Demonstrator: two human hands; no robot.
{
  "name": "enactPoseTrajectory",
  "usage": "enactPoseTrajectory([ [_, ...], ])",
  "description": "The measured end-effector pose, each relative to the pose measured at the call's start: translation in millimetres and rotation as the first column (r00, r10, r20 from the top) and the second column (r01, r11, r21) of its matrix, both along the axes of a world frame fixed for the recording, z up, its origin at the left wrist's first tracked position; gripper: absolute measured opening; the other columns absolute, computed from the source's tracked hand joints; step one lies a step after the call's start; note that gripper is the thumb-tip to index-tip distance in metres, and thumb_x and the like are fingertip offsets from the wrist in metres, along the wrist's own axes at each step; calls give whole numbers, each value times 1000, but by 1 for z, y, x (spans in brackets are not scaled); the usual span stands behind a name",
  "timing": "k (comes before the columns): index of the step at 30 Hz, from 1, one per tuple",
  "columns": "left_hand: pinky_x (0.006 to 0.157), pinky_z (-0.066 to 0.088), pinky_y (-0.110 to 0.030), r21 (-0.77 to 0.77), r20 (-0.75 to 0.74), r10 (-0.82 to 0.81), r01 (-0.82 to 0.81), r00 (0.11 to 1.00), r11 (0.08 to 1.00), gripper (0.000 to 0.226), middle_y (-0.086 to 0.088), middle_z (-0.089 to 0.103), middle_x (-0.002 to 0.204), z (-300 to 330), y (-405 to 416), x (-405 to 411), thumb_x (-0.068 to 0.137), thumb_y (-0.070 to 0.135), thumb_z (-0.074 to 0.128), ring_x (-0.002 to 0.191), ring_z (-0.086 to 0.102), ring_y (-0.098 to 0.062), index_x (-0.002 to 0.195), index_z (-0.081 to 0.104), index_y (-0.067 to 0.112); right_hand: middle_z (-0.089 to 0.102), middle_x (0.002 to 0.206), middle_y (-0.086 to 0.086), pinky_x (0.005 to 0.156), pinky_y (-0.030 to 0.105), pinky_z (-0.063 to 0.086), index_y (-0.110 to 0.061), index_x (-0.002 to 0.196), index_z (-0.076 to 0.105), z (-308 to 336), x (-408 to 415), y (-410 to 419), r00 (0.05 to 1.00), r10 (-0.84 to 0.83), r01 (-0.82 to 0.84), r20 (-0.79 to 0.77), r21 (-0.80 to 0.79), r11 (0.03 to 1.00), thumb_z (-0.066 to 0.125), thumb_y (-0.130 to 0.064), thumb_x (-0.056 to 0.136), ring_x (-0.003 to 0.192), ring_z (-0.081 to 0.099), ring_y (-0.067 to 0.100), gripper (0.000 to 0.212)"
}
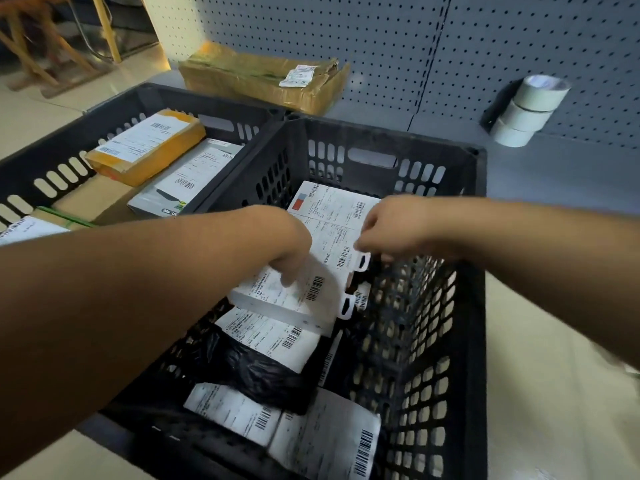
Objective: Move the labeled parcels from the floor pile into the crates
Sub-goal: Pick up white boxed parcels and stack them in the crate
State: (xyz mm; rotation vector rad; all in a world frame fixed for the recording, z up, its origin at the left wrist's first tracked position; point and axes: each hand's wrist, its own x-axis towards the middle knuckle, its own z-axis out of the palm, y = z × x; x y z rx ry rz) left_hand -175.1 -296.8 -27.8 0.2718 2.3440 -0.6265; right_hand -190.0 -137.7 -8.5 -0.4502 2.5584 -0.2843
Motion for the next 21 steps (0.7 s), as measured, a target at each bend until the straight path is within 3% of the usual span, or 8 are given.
enactPoseTrajectory([
  [2,87,52,-35,90,-64,20,-14,998,996,47,-2,64,95,6,7,-10,93,44,69,89,64,-21,128,62,13,72,109,4,95,45,56,-17,112,72,13,-7,22,993,-119,122,25,-218,968,63,-41,94,99,69,22,31],
  [4,94,51,-36,216,-153,66,-32,986,976,62,-6,63,131,13,18,-20,92,47,68,115,61,-27,142,54,13,74,105,6,96,47,57,-19,104,74,25,-10,41,974,-218,222,54,-397,890,68,-35,91,101,70,27,22],
  [5,95,51,-37,276,-201,78,-20,977,961,65,-6,59,138,16,24,-24,91,47,68,120,59,-28,144,52,13,75,103,9,96,47,57,-17,99,75,30,-10,52,968,-249,237,34,-452,860,69,-32,89,102,71,29,19],
  [9,95,51,-40,446,-362,112,67,925,893,59,-8,61,134,37,61,-36,90,42,68,117,59,-31,140,54,13,76,98,1,98,47,56,-22,91,75,47,-12,104,918,-370,231,-142,-566,791,65,-43,76,101,70,27,28],
  [11,83,50,-35,537,-443,152,125,884,834,52,-8,65,123,49,83,-41,89,36,65,105,62,-29,134,58,12,76,98,-2,98,44,56,-22,94,74,47,-11,142,884,-436,255,-168,-608,752,62,-49,81,101,70,23,32],
  [13,77,51,-35,611,-491,215,158,844,776,46,-6,66,116,58,105,-42,88,33,62,94,63,-25,130,58,16,75,102,3,96,41,57,-17,99,72,39,-10,186,852,-515,336,-96,-653,679,53,-48,95,100,70,26,37],
  [16,86,55,-44,692,-529,261,232,808,684,40,-4,64,116,62,141,-39,87,34,57,95,61,-25,125,56,22,73,102,9,89,39,55,-14,100,70,21,-1,252,775,-632,492,3,-630,601,42,-51,101,88,65,26,46],
  [21,93,45,-36,744,-547,236,338,803,576,56,-6,53,134,55,200,-28,90,35,59,110,56,-26,142,48,21,70,104,9,82,38,52,-18,102,67,-4,18,353,647,-762,675,43,-497,545,31,-60,101,85,62,24,55],
])
